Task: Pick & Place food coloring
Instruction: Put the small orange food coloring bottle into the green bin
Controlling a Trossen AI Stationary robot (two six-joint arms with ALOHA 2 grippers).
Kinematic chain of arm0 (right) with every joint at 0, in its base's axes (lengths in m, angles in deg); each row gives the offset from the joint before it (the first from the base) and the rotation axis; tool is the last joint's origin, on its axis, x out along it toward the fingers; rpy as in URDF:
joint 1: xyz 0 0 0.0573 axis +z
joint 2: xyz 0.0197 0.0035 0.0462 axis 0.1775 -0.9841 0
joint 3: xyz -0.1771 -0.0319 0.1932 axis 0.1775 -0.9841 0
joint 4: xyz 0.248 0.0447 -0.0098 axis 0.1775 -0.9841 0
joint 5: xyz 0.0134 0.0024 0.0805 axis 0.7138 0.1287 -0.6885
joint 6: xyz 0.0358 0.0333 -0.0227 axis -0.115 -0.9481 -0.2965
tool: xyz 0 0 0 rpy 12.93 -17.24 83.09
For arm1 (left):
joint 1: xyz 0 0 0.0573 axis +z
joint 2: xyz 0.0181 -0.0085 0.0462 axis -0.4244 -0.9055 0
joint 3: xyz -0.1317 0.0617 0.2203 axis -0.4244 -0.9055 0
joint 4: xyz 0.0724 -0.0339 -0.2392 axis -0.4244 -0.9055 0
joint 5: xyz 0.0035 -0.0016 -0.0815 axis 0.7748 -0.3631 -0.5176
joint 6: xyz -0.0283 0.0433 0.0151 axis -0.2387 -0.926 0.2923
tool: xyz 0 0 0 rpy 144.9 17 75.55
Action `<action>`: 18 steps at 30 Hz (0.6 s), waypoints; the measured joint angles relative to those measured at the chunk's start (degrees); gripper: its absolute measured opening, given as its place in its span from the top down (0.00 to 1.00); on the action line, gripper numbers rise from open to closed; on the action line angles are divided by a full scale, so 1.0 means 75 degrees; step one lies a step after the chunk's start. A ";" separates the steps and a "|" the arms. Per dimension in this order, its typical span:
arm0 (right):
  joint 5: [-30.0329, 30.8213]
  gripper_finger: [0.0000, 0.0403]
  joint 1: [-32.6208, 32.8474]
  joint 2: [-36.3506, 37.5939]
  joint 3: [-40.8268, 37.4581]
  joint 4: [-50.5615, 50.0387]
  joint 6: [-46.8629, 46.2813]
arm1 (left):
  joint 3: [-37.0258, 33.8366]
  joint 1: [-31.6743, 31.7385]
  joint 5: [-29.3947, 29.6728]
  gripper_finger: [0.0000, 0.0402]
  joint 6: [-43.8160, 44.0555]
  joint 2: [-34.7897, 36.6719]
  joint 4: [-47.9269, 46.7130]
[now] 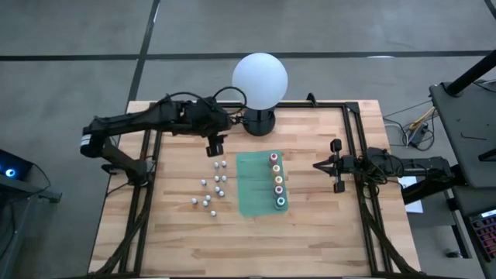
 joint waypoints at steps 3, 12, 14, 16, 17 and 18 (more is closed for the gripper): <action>0.0000 0.98 0.0000 0.0000 0.0000 0.0000 0.0007 | -0.0032 0.0039 -0.0379 0.53 0.0107 -0.0046 -0.0290; 0.0000 0.98 0.0000 0.0000 0.0000 0.0000 0.0008 | -0.0044 0.0331 -0.0613 0.53 0.0112 -0.0003 -0.1931; 0.0000 0.98 0.0000 0.0000 0.0000 -0.0002 -0.0007 | -0.0044 0.0388 -0.0613 0.53 0.0112 0.0011 -0.2062; 0.0000 0.98 0.0000 0.0000 0.0000 0.0000 0.0008 | -0.0047 0.0443 -0.0616 0.53 0.0109 0.0011 -0.2161; -0.0003 0.98 0.0000 0.0000 0.0000 -0.0001 0.0003 | -0.0047 0.0479 -0.0613 0.53 0.0109 0.0012 -0.2156; 0.0000 0.98 0.0000 0.0000 0.0000 0.0000 -0.0009 | -0.0047 0.0513 -0.0605 0.53 0.0109 0.0017 -0.2156</action>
